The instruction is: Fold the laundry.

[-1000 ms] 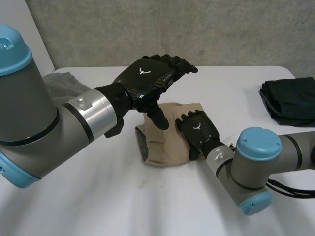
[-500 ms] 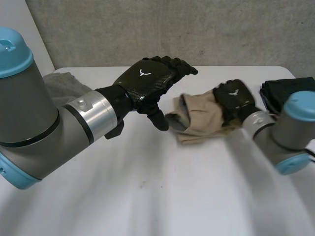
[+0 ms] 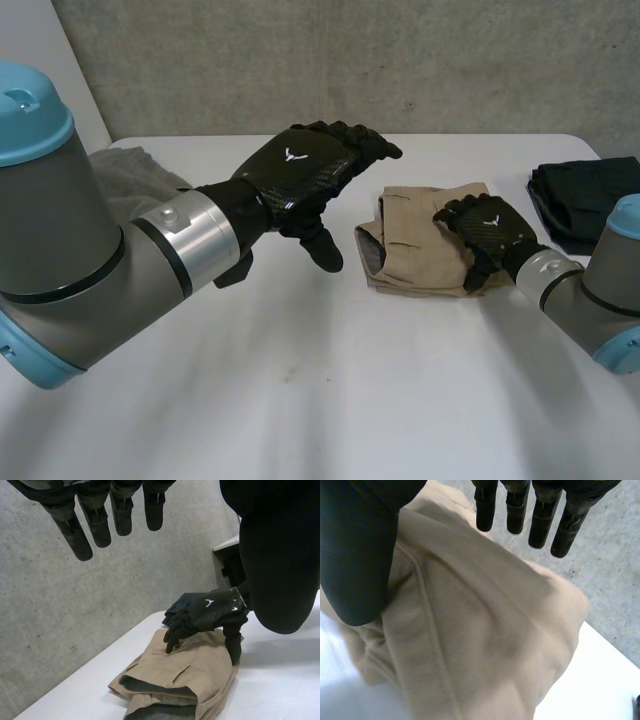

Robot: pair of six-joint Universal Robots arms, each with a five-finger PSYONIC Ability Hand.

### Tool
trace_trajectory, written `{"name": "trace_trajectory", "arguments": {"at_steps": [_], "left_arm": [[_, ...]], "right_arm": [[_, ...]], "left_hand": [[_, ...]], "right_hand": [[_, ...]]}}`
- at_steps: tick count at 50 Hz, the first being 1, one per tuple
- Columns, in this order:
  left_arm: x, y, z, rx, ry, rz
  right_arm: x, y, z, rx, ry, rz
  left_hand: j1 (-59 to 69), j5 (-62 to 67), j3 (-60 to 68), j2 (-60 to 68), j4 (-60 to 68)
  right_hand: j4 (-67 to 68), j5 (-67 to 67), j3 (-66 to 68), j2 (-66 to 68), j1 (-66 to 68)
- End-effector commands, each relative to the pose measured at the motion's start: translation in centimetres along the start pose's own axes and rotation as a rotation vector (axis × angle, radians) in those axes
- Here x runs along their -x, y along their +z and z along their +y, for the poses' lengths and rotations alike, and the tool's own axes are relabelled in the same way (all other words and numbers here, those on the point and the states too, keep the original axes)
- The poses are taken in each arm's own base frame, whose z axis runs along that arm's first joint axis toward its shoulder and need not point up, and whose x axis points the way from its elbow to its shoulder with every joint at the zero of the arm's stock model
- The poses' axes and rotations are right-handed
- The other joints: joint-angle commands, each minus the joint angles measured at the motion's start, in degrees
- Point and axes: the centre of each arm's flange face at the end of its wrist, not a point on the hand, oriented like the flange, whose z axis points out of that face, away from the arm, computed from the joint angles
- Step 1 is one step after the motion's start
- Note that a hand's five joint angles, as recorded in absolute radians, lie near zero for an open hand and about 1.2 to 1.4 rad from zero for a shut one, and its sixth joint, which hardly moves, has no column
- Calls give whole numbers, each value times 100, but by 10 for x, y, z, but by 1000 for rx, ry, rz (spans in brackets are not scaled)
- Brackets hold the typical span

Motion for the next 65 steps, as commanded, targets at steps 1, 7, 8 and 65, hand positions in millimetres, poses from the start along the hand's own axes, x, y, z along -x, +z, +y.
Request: {"name": "trace_trajectory", "arguments": {"at_steps": [1,7,8,65], "left_arm": [[0,1,2,6,-2,2],[0,1,3,7,-3,2],[0,1,3,7,-3,2],[4,2,5,9,-7,-6]], "right_arm": [[9,-5,7,26,8,-11],[8,-2,8,22,3,-8],[8,-1,9,24,2,-4],[-145,57,-76,-466,-222,267]], "left_hand": [[78,-101,-45,0,-3],[78,-101,-45,0,-3],[78,-101,-45,0,-3],[61,-118,-62,-17,-20]], "right_hand": [[-477,-452,-422,-489,-301],[-477,-452,-422,-489,-301],[-477,-452,-422,-489,-301],[6523,6548,6578,6511,6699]]}}
